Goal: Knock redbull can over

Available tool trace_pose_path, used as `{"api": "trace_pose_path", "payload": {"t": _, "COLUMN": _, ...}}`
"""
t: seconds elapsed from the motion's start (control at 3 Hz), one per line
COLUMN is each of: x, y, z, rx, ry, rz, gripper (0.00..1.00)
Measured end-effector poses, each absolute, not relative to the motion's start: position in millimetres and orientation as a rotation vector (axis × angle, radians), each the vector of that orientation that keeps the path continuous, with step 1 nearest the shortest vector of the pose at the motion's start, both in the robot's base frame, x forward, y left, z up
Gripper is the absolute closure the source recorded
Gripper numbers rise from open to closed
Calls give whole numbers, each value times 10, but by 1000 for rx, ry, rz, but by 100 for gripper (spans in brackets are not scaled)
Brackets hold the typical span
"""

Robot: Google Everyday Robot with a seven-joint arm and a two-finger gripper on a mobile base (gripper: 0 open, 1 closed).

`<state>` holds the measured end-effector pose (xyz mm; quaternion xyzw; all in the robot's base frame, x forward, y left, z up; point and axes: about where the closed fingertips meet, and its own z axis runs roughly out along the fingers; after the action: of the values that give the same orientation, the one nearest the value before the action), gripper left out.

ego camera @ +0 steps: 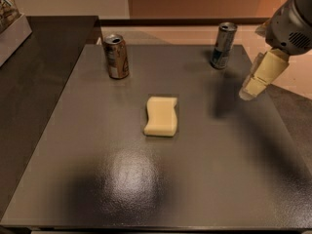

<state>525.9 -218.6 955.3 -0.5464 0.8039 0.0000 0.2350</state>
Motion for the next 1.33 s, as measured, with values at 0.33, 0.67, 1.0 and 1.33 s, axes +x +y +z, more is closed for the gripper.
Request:
{"api": "trace_pose_path", "payload": {"t": 0.33, "x": 5691, "y": -2212, "z": 9505, "rx": -1371, "ry": 2188, "rz": 36, "gripper": 0}}
{"api": "trace_pose_path", "payload": {"t": 0.67, "x": 6089, "y": -2261, "z": 9459, "rx": -1240, "ry": 2185, "rz": 84, "gripper": 0}}
{"api": "trace_pose_path", "payload": {"t": 1.0, "x": 6436, "y": -2327, "z": 9413, "rx": -1108, "ry": 2189, "rz": 139, "gripper": 0}}
{"api": "trace_pose_path", "payload": {"t": 1.33, "x": 6730, "y": -2387, "z": 9345, "rx": -995, "ry": 2176, "rz": 194, "gripper": 0}}
